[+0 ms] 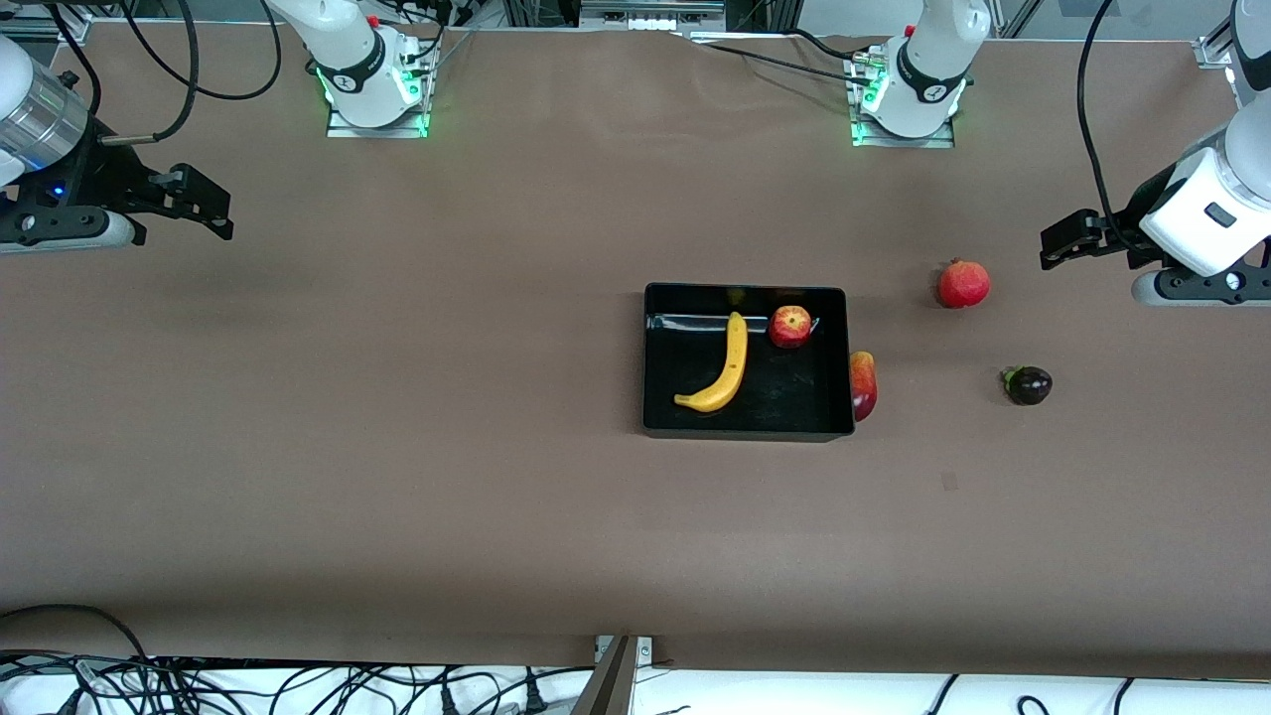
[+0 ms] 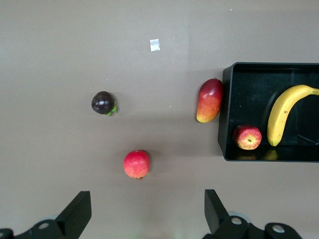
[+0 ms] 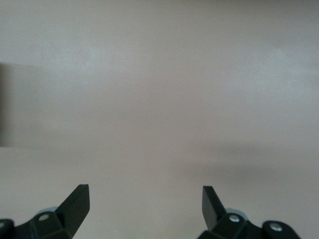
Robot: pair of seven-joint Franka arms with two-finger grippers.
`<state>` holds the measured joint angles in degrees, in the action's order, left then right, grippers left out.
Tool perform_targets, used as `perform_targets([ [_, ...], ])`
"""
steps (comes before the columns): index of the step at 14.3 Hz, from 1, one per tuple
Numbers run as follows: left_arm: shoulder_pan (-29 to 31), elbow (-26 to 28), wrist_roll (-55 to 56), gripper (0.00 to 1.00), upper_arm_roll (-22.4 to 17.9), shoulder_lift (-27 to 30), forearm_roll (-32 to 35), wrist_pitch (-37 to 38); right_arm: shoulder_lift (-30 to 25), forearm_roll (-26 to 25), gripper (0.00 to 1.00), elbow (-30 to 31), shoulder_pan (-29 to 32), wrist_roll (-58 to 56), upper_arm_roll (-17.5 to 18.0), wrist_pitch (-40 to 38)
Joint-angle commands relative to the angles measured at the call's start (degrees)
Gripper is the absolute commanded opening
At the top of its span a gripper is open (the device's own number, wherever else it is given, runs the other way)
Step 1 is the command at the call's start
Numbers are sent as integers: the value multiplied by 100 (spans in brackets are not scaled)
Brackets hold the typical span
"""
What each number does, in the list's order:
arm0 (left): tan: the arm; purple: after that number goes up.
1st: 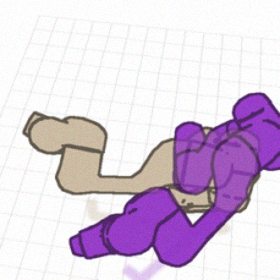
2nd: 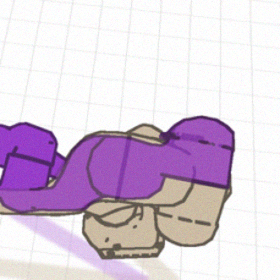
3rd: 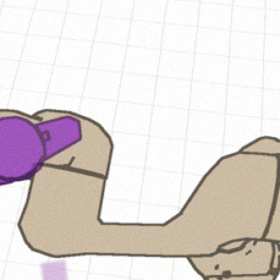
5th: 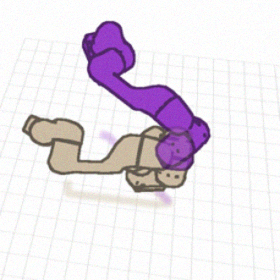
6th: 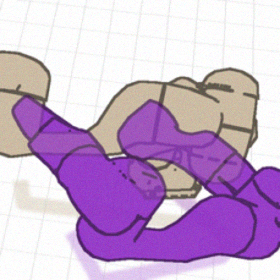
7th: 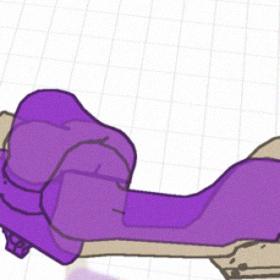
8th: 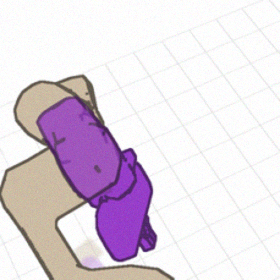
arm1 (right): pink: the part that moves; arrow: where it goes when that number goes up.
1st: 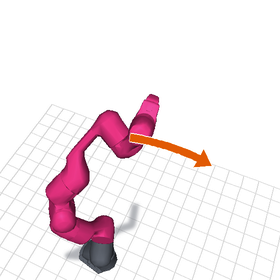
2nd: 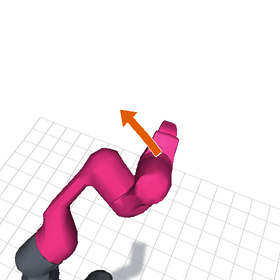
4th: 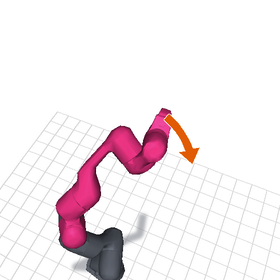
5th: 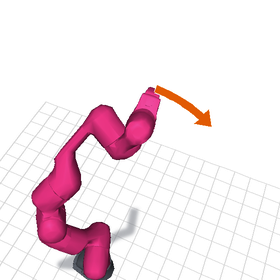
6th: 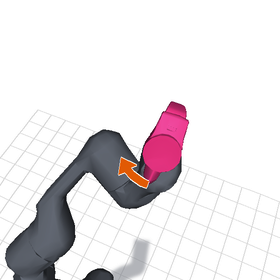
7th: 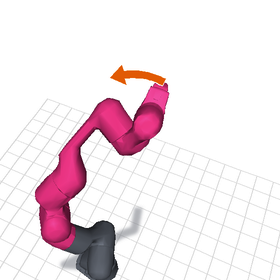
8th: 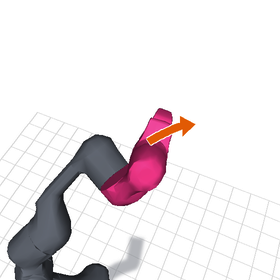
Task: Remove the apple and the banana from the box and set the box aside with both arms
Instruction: 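Reach the left gripper into the black tray toward the small apple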
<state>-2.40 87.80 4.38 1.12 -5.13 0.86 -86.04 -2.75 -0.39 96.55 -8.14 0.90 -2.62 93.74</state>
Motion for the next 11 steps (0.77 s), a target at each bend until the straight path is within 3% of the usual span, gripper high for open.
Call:
perform_targets([
  [1, -6, -263, -130, 100, -33, -137, -156, 176, 20, -5, 100, -110, 67, 33, 69, -102],
  [6, -6, -255, -130, 100, -24, -137, -165, 281, 20, -5, 100, -119, 67, 33, 69, -102],
  [9, -94, -211, -95, 100, 11, -146, -174, 737, 20, -5, 100, -119, 67, 33, 69, -93],
  [11, -199, -219, -43, 100, 282, -382, -296, 923, 20, -5, 100, -119, 67, 33, 69, -93],
])
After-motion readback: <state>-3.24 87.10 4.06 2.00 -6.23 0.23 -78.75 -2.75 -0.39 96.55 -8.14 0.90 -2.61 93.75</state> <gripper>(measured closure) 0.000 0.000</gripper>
